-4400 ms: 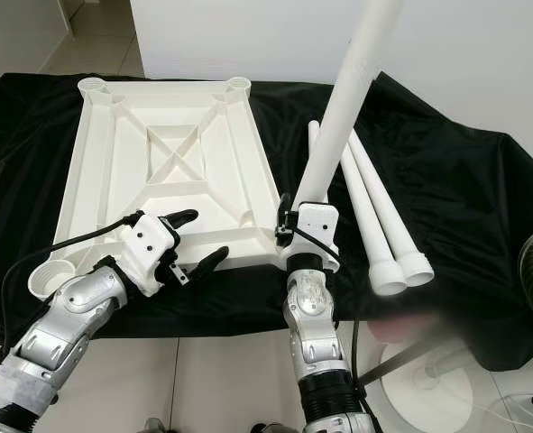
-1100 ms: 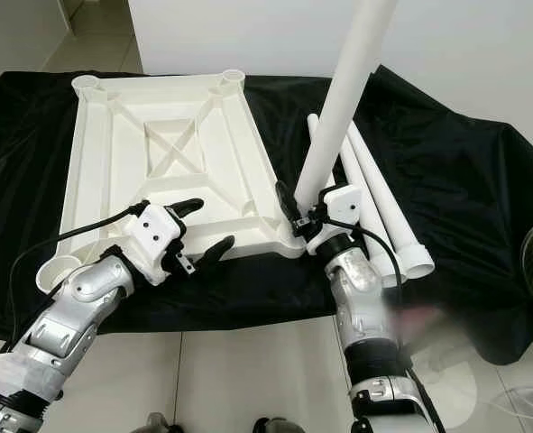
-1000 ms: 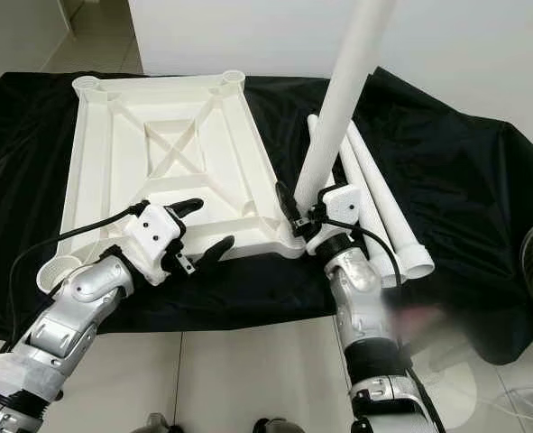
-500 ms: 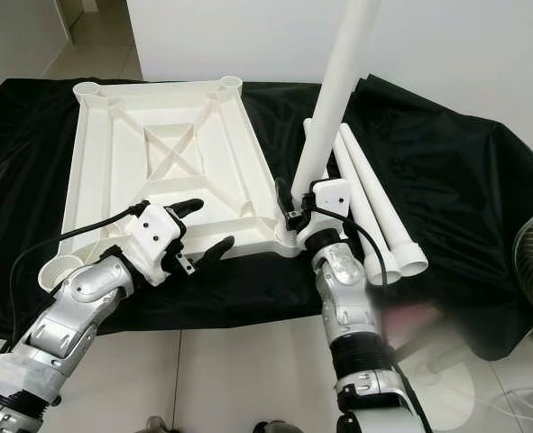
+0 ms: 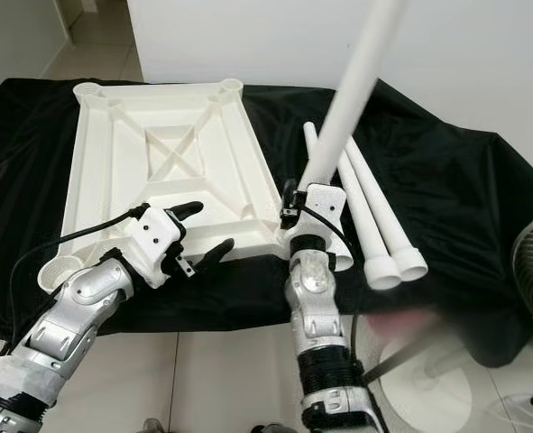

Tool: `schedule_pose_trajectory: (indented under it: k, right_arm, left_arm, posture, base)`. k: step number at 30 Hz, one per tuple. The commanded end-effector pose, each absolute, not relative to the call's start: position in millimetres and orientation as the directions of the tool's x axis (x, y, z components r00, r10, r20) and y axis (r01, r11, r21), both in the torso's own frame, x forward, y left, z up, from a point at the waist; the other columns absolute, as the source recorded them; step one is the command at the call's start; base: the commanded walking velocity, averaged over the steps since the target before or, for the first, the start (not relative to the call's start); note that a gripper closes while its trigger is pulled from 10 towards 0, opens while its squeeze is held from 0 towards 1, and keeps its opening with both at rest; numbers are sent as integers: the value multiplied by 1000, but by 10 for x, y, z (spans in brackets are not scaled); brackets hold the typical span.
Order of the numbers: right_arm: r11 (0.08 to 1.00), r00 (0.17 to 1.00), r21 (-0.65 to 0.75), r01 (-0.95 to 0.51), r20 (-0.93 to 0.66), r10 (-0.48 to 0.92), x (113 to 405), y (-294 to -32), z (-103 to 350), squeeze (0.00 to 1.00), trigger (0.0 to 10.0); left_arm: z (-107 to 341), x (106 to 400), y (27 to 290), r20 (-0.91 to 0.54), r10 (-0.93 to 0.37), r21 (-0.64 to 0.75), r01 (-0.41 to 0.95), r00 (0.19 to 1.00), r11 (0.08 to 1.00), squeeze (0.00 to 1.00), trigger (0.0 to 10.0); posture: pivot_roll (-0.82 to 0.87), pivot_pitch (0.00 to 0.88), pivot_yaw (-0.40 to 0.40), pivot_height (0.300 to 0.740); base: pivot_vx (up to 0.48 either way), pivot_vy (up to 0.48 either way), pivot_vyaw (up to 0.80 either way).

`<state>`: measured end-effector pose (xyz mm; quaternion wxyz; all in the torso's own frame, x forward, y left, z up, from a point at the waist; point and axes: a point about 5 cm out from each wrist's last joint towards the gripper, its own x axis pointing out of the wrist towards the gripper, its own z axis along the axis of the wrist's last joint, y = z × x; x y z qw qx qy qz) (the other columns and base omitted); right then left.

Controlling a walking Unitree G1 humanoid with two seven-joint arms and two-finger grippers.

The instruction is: Building children table

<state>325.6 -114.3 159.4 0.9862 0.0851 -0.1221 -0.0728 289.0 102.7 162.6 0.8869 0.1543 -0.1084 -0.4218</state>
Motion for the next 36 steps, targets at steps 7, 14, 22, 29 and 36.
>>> schedule_pose_trajectory:
  k: [7, 14, 22, 29, 36]
  right_arm:
    - [950, 968, 203, 237, 30, -248, 3204, -1180, 1244, 0, 10000]
    - [954, 966, 165, 252, 18, -259, 3262, -1216, 1266, 0, 10000]
    - [946, 955, 141, 291, 18, -296, 3338, -1312, 1329, 0, 10000]
    - [955, 965, 157, 253, 26, -260, 3317, -1277, 1318, 1000, 10000]
    - [983, 981, 178, 52, 175, -84, 3303, -1316, 1460, 1000, 10000]
  left_arm:
    - [1579, 2845, 993, 24, -827, 374, 763, 561, 528, 0, 10000]
    - [1567, 2850, 978, 24, -829, 371, 765, 559, 527, 0, 10000]
    - [1562, 2855, 967, 24, -830, 371, 766, 558, 525, 0, 10000]
    - [1561, 2858, 966, 26, -828, 371, 764, 560, 528, 0, 10000]
    - [1552, 2841, 946, 27, -830, 365, 768, 557, 527, 0, 10000]
  posture:
    - [51, 57, -48, 740]
    - [49, 50, -48, 740]
    - [46, 49, -50, 740]
    - [51, 47, -55, 740]
    - [47, 47, -55, 740]
  base:
    - [0, 0, 0]
    - [0, 0, 0]
    - [0, 0, 0]
    - [0, 0, 0]
    - [0, 0, 0]
